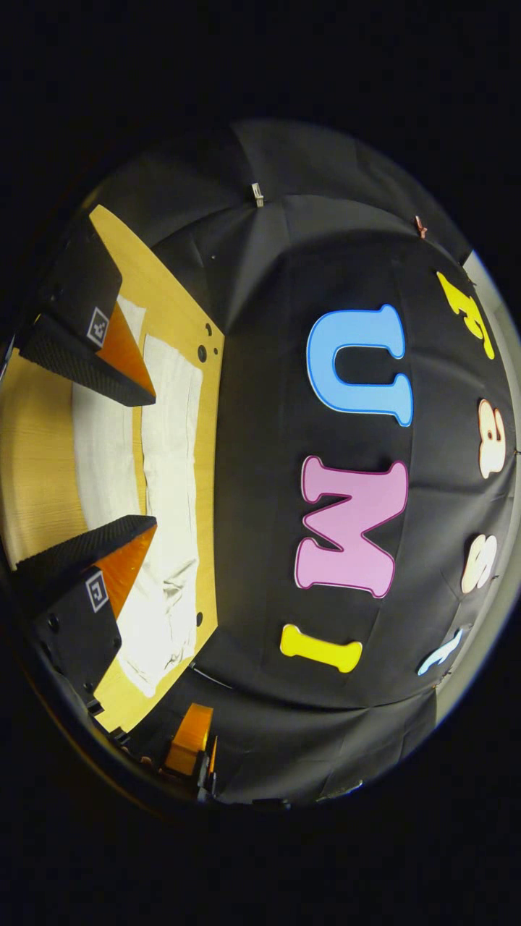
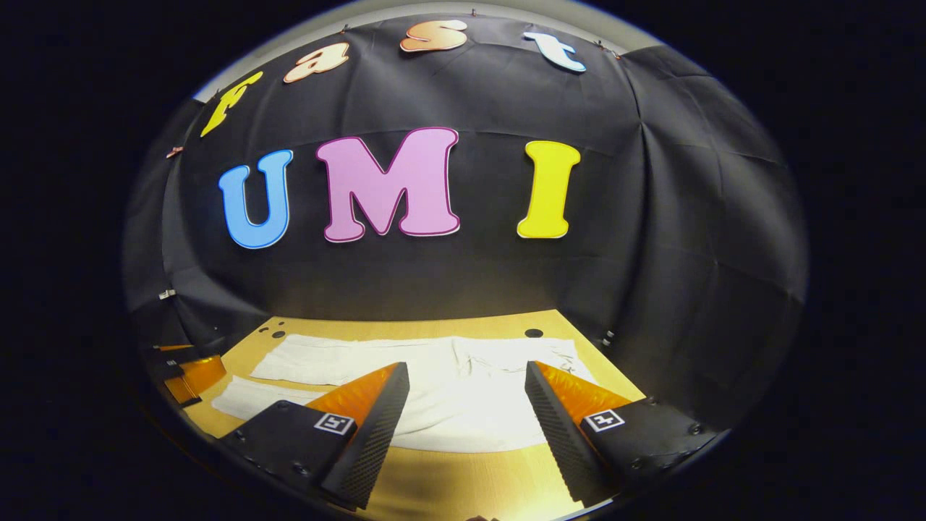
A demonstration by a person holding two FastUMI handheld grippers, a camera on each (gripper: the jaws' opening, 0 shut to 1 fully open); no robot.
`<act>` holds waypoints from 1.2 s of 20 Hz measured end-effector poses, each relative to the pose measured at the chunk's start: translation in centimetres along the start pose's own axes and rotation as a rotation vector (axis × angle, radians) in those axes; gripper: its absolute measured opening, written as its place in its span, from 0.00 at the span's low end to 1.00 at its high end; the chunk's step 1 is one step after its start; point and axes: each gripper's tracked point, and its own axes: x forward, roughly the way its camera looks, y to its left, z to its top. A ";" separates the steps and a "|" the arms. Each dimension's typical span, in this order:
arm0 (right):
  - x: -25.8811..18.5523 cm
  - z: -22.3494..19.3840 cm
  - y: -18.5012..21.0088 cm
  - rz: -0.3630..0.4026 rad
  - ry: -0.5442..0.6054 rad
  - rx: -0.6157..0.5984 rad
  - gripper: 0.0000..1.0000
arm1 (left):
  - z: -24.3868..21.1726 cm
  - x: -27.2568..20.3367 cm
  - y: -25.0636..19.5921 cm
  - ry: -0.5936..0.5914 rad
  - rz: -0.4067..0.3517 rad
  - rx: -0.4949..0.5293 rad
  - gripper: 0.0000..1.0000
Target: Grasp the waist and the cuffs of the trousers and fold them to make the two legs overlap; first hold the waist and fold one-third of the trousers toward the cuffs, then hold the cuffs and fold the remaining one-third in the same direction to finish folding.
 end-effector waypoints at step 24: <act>8.2 -7.4 -20.6 0.094 0.231 -0.598 0.98 | -1.3 2.5 3.1 0.013 0.196 -0.027 0.96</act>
